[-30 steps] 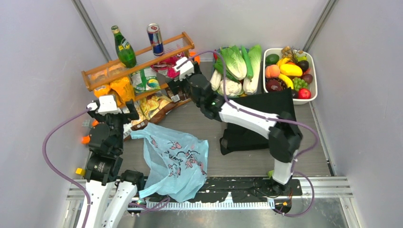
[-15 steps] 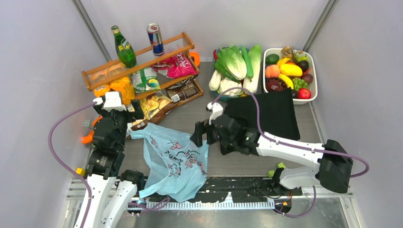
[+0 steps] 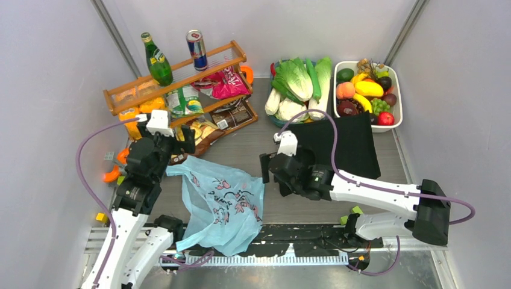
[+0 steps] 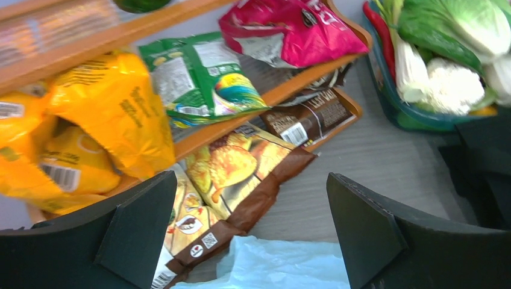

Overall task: Untie the knot of the grocery bags and take out the mixed food
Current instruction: Place the potato chip on the shelf, then pick up the takeout bag at the center of the board.

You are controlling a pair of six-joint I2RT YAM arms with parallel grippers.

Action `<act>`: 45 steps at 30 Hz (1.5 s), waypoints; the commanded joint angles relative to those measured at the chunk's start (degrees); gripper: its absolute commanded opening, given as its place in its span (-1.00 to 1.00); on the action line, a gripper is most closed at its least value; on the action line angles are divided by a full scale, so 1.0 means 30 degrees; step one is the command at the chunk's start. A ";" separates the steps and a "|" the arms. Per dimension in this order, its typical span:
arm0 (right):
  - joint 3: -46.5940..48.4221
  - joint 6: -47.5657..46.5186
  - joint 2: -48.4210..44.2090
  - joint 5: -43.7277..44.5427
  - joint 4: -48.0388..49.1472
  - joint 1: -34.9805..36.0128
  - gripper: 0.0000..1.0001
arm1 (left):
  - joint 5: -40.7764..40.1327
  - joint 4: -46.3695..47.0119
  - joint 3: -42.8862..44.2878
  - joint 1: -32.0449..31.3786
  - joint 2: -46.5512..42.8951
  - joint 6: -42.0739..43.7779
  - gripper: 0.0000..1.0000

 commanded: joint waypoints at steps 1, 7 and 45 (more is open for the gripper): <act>0.2911 -0.2397 0.0616 0.9301 -0.5037 -0.0200 0.91 | 0.0791 -0.0381 0.0870 -0.0503 0.0353 -0.0225 0.99; 0.5816 -0.3511 0.4718 1.2147 -0.7246 -0.0937 0.91 | 0.0714 -0.0545 0.0972 -0.0565 0.0439 -0.0130 0.99; 0.5462 -0.6302 0.3760 0.6627 -0.7849 -0.4517 -0.90 | 0.2336 -0.0896 0.1365 -0.1429 0.0755 0.0093 0.99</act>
